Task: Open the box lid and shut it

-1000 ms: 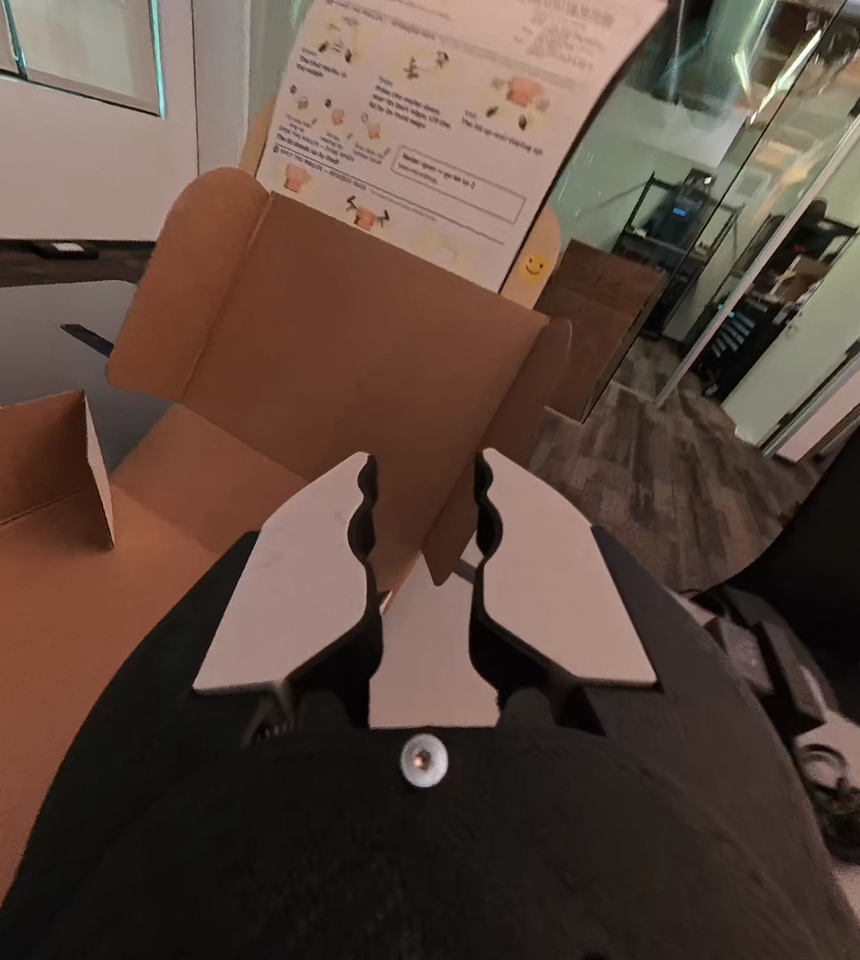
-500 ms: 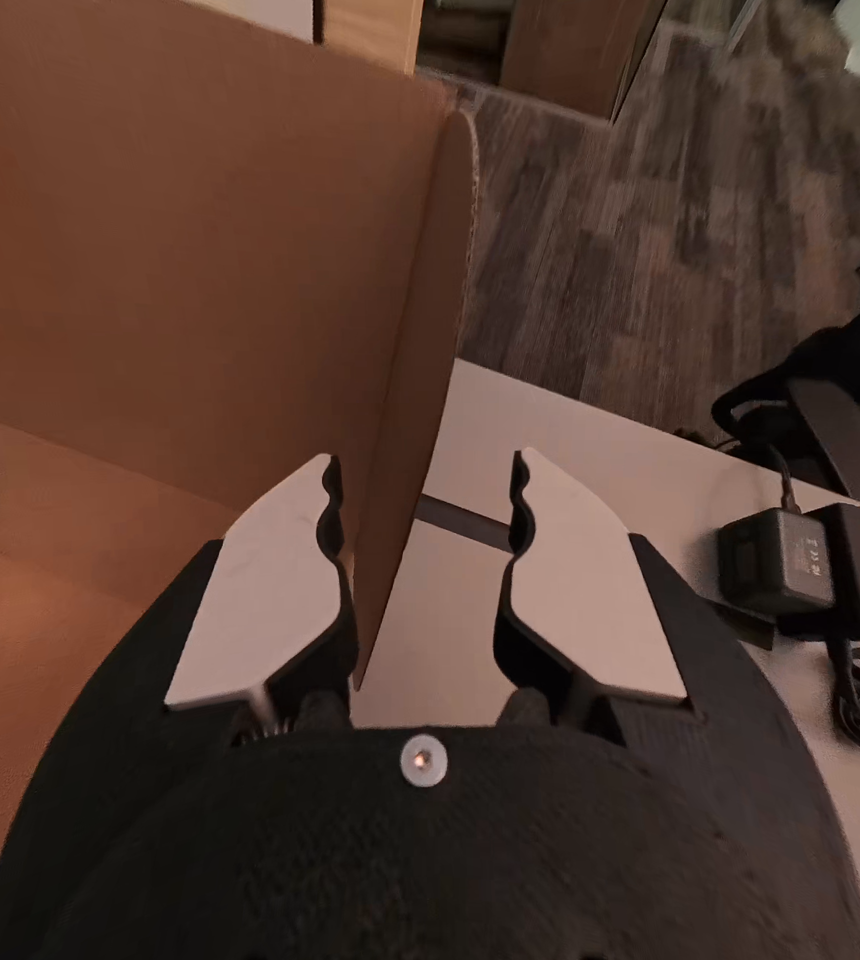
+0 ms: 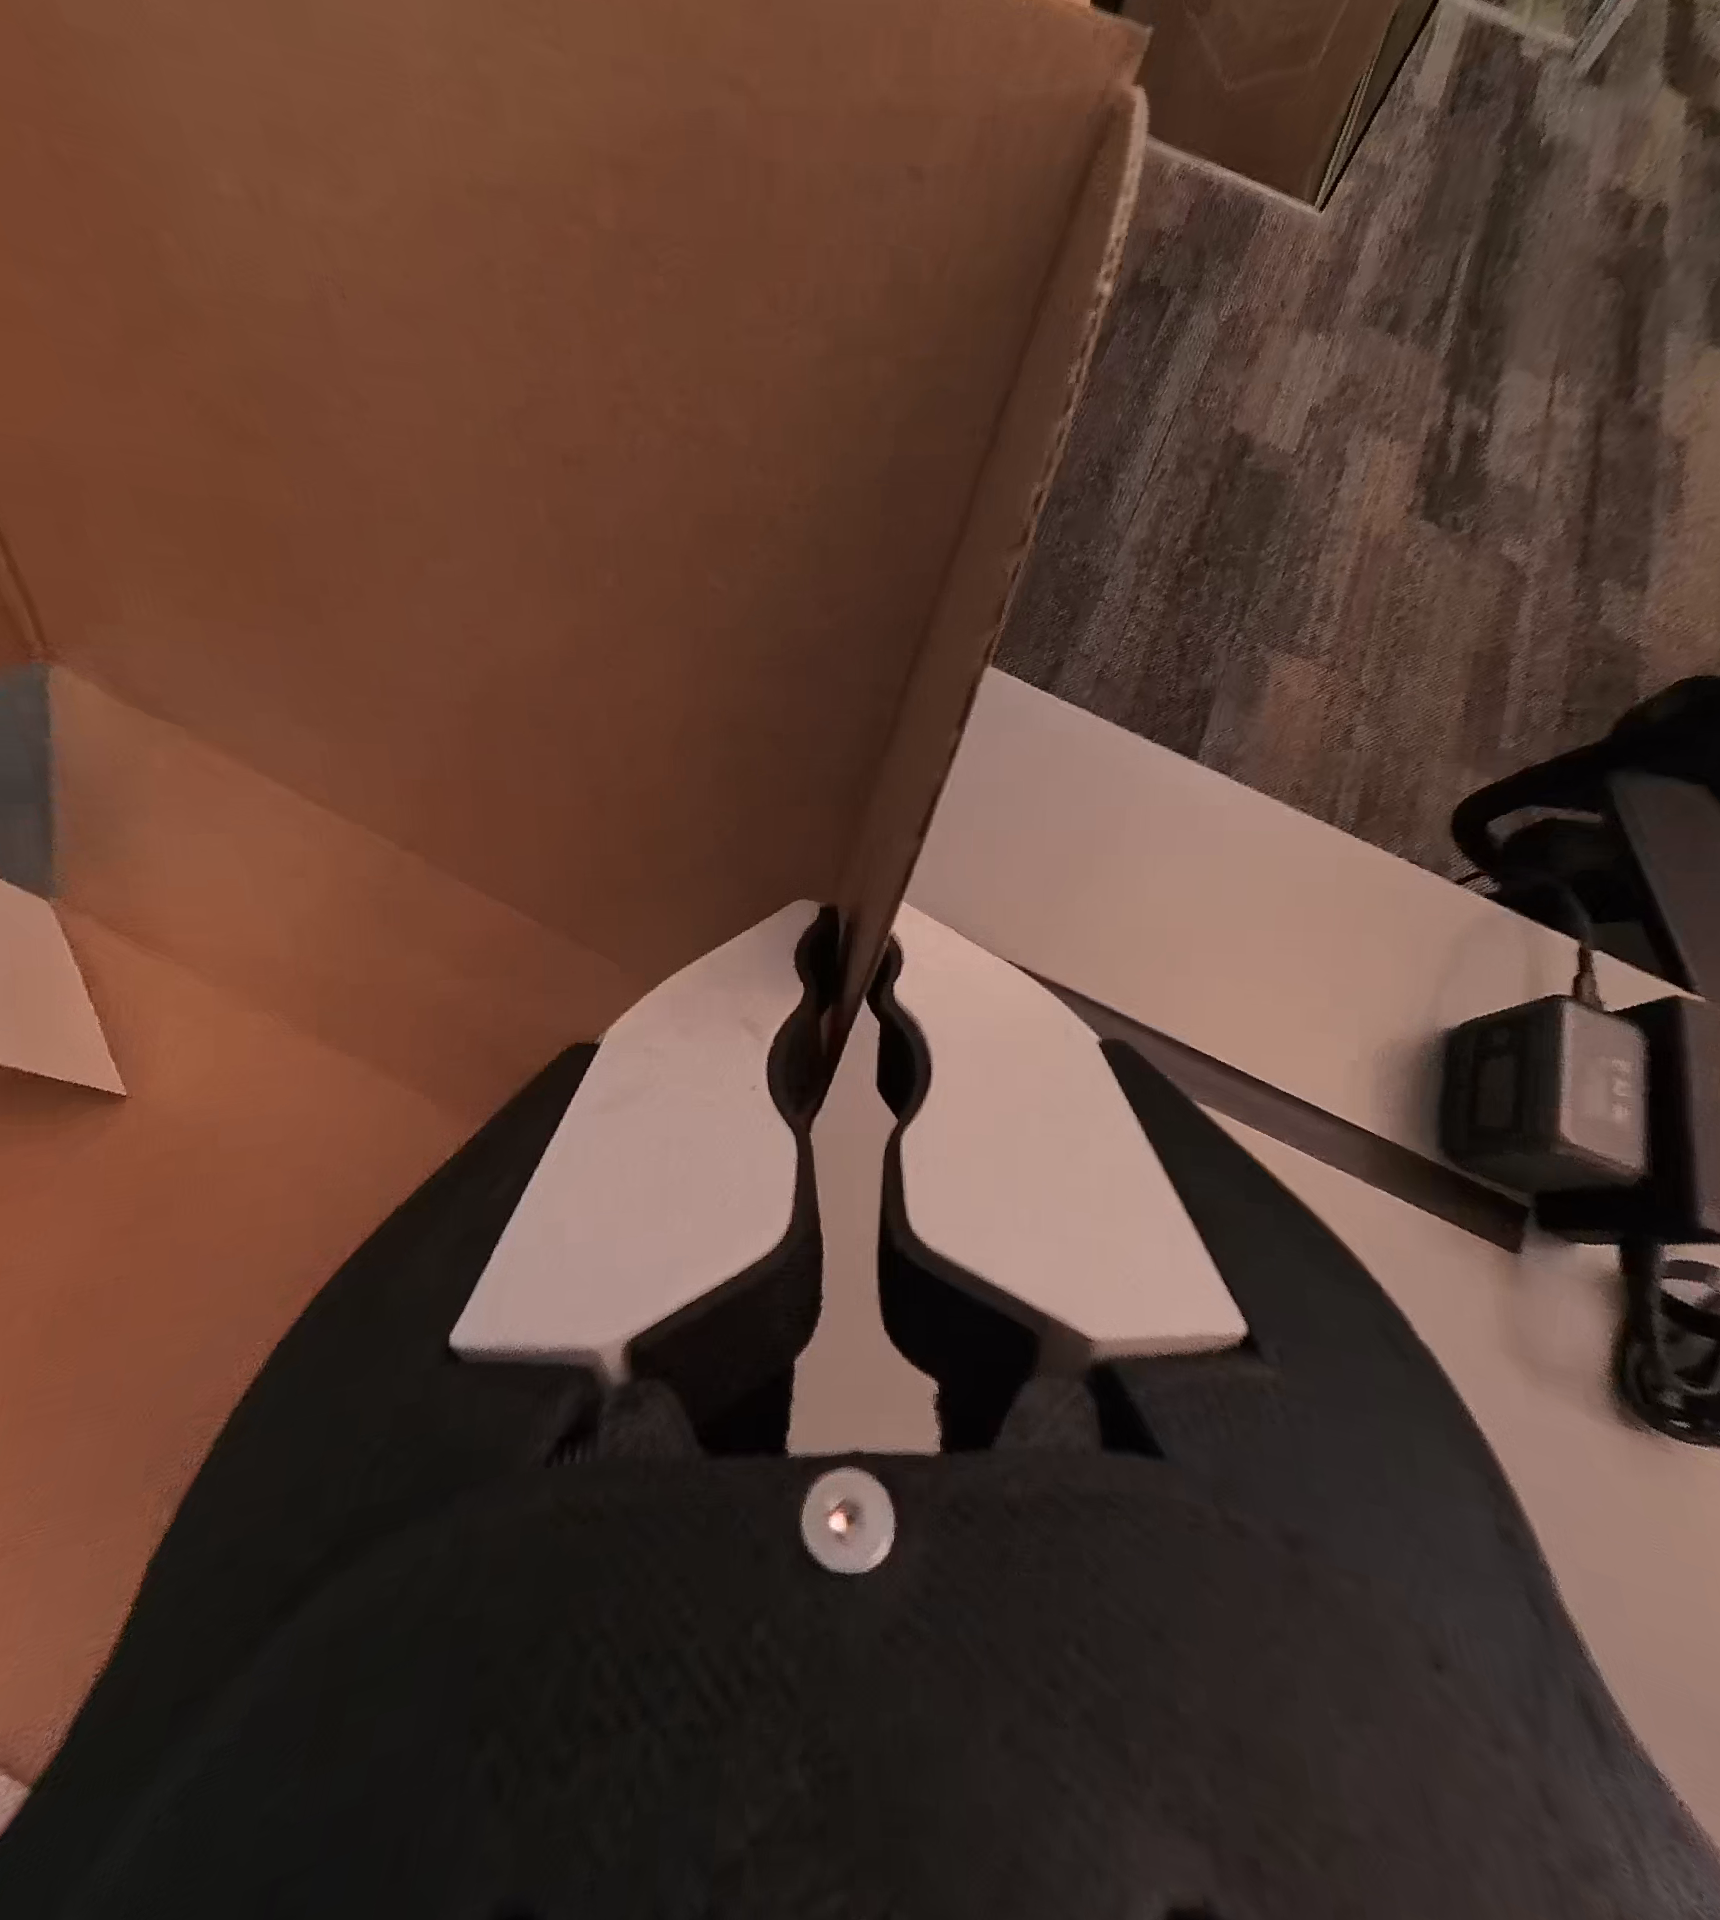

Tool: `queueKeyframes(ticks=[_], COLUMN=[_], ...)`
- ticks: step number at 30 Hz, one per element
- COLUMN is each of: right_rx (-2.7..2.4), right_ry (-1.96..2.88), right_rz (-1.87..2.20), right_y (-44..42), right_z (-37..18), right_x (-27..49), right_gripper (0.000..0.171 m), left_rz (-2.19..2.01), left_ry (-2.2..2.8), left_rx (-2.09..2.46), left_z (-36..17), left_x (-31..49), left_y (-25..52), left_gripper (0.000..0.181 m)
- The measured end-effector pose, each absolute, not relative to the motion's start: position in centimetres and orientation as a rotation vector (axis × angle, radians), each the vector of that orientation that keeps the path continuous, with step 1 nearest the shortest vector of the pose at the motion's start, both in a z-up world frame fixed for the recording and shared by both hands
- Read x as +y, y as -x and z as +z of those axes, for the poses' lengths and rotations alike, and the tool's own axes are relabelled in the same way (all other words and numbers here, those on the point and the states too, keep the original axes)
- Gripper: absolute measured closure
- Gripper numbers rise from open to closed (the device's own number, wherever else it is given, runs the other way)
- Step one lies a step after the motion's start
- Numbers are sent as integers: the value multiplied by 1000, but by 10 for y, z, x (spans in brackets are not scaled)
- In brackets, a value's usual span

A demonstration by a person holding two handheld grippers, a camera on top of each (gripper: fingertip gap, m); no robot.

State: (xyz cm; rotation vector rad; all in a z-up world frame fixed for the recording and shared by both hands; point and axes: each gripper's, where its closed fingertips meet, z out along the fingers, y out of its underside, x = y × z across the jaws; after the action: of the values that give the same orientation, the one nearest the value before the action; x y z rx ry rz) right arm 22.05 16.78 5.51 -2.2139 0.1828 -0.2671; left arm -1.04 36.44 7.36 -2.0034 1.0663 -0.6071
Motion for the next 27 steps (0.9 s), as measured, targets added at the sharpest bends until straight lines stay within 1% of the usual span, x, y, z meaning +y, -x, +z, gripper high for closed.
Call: queueKeyframes(ticks=[1, 3, 4, 5, 7, 8, 10, 12, 17, 21, 27], right_rx=[165, 148, 144, 138, 116, 109, 102, 103, 154, 136, 128], right_ry=[2198, 2163, 2151, 2137, 2115, 2113, 2121, 2153, 2237, 2283, 2245], right_rz=[-285, -327, -341, -359, -384, -391, -436, -433, -313, -339, -395], right_y=[-217, -211, -208, -205, -197, -193, -189, -182, -153, -130, -109], right_z=[58, 65, 67, 69, 71, 70, 67, 62, 57, 48, 35], right_x=[164, 156, 151, 148, 141, 136, 124, 113, 94, 77, 46], right_gripper=[166, 166, 166, 166, 166, 165, 164, 161, 155, 150, 151], left_rz=[-613, -638, -653, -649, -614, -603, -587, -575, -494, -461, -492], left_ry=[1999, 2028, 2044, 2053, 2054, 2046, 2021, 1995, 1943, 1941, 1955], left_rx=[1048, 1042, 1055, 1073, 1106, 1111, 1107, 1106, 1118, 1121, 1133], left_z=[77, 78, 77, 75, 72, 72, 76, 80, 80, 79, 80], left_x=[363, 356, 351, 347, 341, 339, 332, 324, 302, 285, 256], left_y=[12, 14, 12, 12, 14, 16, 22, 30, 47, 60, 75], left_gripper=[158, 132, 129, 131, 151, 156, 165, 171, 173, 175, 173])
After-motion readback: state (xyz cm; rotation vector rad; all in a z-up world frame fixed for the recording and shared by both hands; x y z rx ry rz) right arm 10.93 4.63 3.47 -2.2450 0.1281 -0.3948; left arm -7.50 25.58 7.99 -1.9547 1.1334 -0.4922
